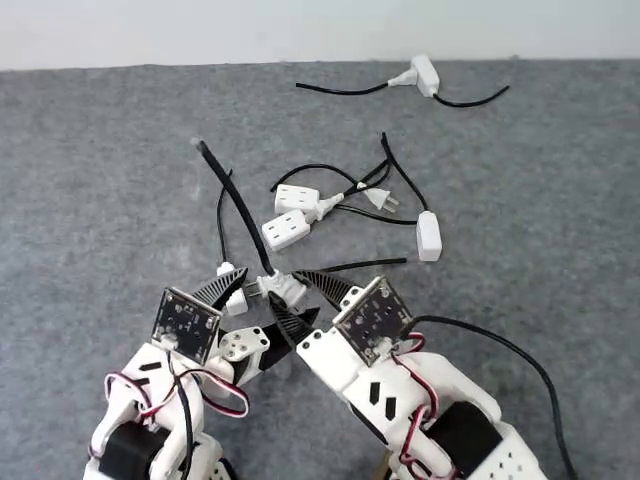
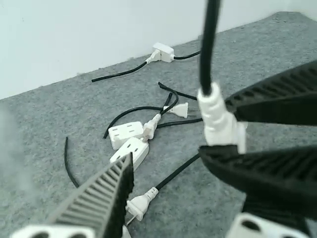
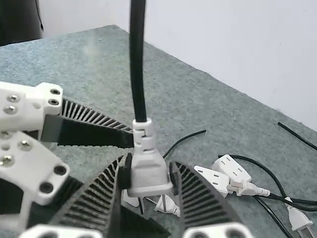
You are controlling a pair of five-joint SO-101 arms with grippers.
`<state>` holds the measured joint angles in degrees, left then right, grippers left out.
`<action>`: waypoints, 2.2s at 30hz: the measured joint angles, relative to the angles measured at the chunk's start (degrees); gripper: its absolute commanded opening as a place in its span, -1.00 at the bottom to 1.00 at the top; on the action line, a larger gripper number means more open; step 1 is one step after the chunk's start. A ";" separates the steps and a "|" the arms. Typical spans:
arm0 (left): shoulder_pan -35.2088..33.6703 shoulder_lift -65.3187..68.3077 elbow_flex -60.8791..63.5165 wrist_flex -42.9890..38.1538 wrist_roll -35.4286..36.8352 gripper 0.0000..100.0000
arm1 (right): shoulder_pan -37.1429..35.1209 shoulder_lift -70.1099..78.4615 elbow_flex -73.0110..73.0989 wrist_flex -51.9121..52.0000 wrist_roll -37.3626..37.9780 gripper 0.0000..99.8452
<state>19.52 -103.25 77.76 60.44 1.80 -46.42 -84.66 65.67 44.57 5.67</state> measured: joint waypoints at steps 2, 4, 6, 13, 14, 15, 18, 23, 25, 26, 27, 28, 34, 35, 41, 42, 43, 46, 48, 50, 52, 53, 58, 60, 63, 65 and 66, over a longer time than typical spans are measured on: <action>0.00 0.00 0.00 0.00 0.00 -0.30 | -0.26 0.00 0.00 0.00 0.00 -0.98; 0.00 0.00 0.00 0.00 0.00 -0.30 | -0.44 0.00 0.00 0.00 0.00 -0.98; 0.00 0.00 0.00 0.00 0.00 -0.30 | -0.35 0.00 0.00 0.00 0.00 -0.98; -5.80 0.00 0.00 -0.18 0.00 -0.30 | -0.18 0.00 0.00 0.00 0.00 -0.98; -7.65 0.00 0.00 -0.26 0.00 -0.30 | -0.18 0.09 0.00 -0.26 -0.18 -0.98; -9.67 0.00 0.00 -0.70 0.00 -0.30 | -0.09 0.00 -0.09 -0.35 -0.18 -0.98; -13.80 0.00 0.00 -1.49 0.00 -0.30 | -0.18 -1.05 0.00 0.00 -0.09 -0.98; -15.30 0.00 0.00 -3.08 0.00 -0.30 | -0.26 -0.53 0.00 0.09 -0.09 -0.98; -15.38 0.00 0.09 -3.25 0.00 -0.30 | -0.35 0.00 0.00 0.09 -0.09 -0.98; -15.38 0.00 0.09 -3.25 0.00 -0.30 | -0.18 0.00 0.00 0.09 -0.09 -0.98; -15.38 0.00 0.09 -3.25 0.00 -0.30 | -0.18 0.00 0.00 0.09 -0.09 -0.98; -15.38 0.00 0.09 -3.25 0.00 -0.30 | -0.18 0.00 0.00 0.09 -0.09 -0.98; -15.38 0.00 0.79 -3.25 0.00 -0.30 | -0.26 -0.18 0.00 0.09 -0.09 -0.98; -15.38 0.00 0.79 -3.25 0.00 -0.30 | -0.26 -0.18 0.00 0.09 0.35 -0.98; -15.12 0.00 1.05 -3.25 0.00 -0.30 | -0.18 -0.18 0.00 0.88 1.76 -0.98; -14.42 0.00 1.32 -3.25 0.00 -0.30 | -0.18 -0.18 0.00 0.88 1.76 -0.98; -13.54 0.00 1.41 -3.16 -0.35 -0.30 | -0.18 -0.18 0.00 0.88 1.76 -0.98; -9.49 -0.09 1.49 -2.02 -2.99 -0.30 | 2.37 -0.18 0.00 0.88 1.76 -0.98; -6.59 -0.09 1.58 -1.23 -3.69 -0.30 | 3.43 -0.18 0.00 0.88 1.76 -0.98; -5.36 -0.09 1.58 -0.97 -3.87 -0.30 | 4.13 -0.18 0.00 0.88 1.76 -0.98; -5.01 -0.09 1.58 -0.88 -3.96 -0.30 | 4.22 -0.18 0.00 0.88 1.76 -0.98; -4.84 -0.09 1.58 -0.88 -3.96 -0.30 | 4.13 -0.18 0.00 0.88 1.76 -0.98; -4.40 -0.09 1.93 -0.88 -4.22 -0.30 | 4.66 -0.18 0.00 0.88 1.76 -0.98; -4.40 -0.09 1.93 -0.88 -4.31 -0.30 | 4.57 -0.18 0.00 0.88 1.76 -0.98; -4.40 -0.09 1.93 -0.88 -4.31 -0.30 | 3.60 -0.18 0.00 0.88 1.76 -0.98; -4.40 -0.09 1.93 -0.88 -4.31 -0.30 | 1.85 -0.18 0.00 0.88 1.76 -0.98; -4.40 -0.09 1.93 -0.88 -4.31 -0.30 | 0.88 -0.18 0.00 0.88 1.76 -0.98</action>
<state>15.12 -103.34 79.69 59.56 -2.51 -45.54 -84.84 65.67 45.45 7.43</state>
